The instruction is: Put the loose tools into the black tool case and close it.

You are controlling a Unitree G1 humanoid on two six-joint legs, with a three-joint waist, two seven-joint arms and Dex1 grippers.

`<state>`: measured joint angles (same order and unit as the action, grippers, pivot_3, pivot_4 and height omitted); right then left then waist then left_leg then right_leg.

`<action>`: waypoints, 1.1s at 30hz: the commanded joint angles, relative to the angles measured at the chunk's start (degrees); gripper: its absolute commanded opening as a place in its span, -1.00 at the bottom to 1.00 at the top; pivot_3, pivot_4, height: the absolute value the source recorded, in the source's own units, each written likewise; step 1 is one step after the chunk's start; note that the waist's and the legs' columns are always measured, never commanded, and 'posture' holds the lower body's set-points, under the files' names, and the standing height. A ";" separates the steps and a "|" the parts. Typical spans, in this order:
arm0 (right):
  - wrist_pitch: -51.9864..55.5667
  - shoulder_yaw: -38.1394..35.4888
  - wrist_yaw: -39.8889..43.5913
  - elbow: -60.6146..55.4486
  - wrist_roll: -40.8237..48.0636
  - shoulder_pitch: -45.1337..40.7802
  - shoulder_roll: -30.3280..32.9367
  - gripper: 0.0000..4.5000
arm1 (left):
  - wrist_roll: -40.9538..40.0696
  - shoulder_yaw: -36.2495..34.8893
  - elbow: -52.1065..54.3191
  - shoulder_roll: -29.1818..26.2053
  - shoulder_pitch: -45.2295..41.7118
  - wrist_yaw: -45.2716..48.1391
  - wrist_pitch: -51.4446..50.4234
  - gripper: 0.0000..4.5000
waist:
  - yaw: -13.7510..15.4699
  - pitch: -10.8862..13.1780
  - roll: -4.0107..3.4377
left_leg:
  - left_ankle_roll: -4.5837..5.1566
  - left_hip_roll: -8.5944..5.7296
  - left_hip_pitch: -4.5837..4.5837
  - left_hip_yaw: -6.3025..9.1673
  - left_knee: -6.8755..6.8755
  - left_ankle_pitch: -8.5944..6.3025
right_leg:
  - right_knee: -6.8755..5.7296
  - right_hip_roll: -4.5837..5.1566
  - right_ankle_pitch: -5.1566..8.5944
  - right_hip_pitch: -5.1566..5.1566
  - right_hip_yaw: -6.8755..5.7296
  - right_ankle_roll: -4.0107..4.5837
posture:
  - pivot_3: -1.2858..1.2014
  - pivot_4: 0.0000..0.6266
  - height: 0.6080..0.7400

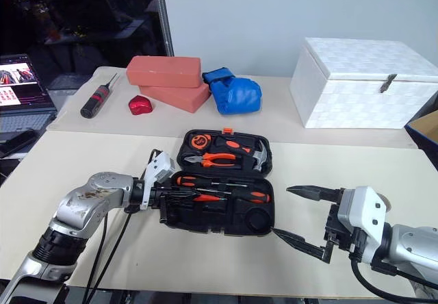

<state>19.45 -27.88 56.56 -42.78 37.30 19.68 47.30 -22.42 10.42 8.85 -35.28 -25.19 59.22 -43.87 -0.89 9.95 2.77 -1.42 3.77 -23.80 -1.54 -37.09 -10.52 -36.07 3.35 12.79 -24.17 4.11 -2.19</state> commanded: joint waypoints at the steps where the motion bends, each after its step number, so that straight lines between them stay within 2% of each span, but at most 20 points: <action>1: -0.25 -2.11 -0.42 -1.81 1.08 0.40 -0.04 1.00 | 1.68 1.33 -0.76 -0.63 -0.70 -1.12 0.28 -0.98 | 0.03 0.00 0.00 | 0.00 -0.01 0.00 0.00 0.00 0.00 | 0.00 0.00 0.00 0.00 0.00 0.00 | 0.03 -0.52 0.94; 8: -0.57 -1.74 -0.70 -1.60 0.91 0.47 -0.02 1.00 | 3.75 2.53 -1.62 -0.34 -0.53 -2.56 2.40 -0.98 | 0.06 -0.01 -0.01 | 0.00 -0.01 0.04 0.00 -0.01 0.00 | -0.01 0.01 0.00 0.03 0.00 0.01 | 0.03 -0.52 0.94; 14: -0.68 -1.25 -0.79 -1.33 0.85 -0.07 -0.03 1.00 | -4.02 -4.51 0.62 2.77 0.02 -0.82 2.96 -0.98 | 0.05 0.00 0.00 | 0.00 -0.01 -0.01 0.00 -0.01 0.00 | 0.00 0.01 0.00 0.00 0.01 0.01 | 0.03 -0.52 0.94; 17: -0.62 -0.97 -0.84 -1.26 0.94 -0.43 -0.04 1.00 | -6.69 -4.77 2.47 0.34 1.10 3.04 2.02 -0.98 | 0.00 0.00 -0.01 | 0.00 0.00 -0.03 0.00 0.00 0.00 | 0.00 0.00 0.00 -0.03 0.00 0.01 | 0.03 -0.52 0.94; 25: -0.56 -0.51 -0.65 -1.08 0.89 -0.97 -0.15 1.00 | -0.44 1.39 0.23 -4.34 2.06 4.35 5.10 -0.98 | 0.21 0.00 -0.01 | 0.00 -0.02 -0.01 0.00 -0.01 0.00 | 0.02 0.02 0.00 0.00 0.01 0.01 | 0.03 -0.52 0.94; 29: -0.59 -0.52 -0.66 -1.10 0.81 -0.88 -0.23 1.00 | 1.33 1.43 -2.69 -2.24 0.54 1.38 5.73 -0.98 | 0.26 0.00 -0.01 | 0.00 -0.02 -0.01 0.00 -0.01 0.00 | 0.02 0.02 0.00 0.01 0.01 0.02 | 0.03 -0.52 0.94; 33: -0.55 -0.77 -0.75 -1.38 0.81 -0.47 -0.37 1.00 | -0.34 0.51 -3.30 -0.83 -0.18 1.23 3.56 -0.98 | 0.19 -0.01 -0.01 | 0.00 -0.02 0.00 0.00 -0.01 0.00 | 0.01 0.02 0.00 0.01 0.01 0.02 | 0.03 -0.52 0.94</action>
<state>19.43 -27.66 56.13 -43.08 37.29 19.16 47.16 -22.43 11.71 5.89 -36.41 -24.46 61.50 -39.28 -0.71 9.94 2.75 -1.42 3.74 -23.80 -1.54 -37.10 -10.52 -36.07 3.37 12.79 -24.16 4.12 -2.18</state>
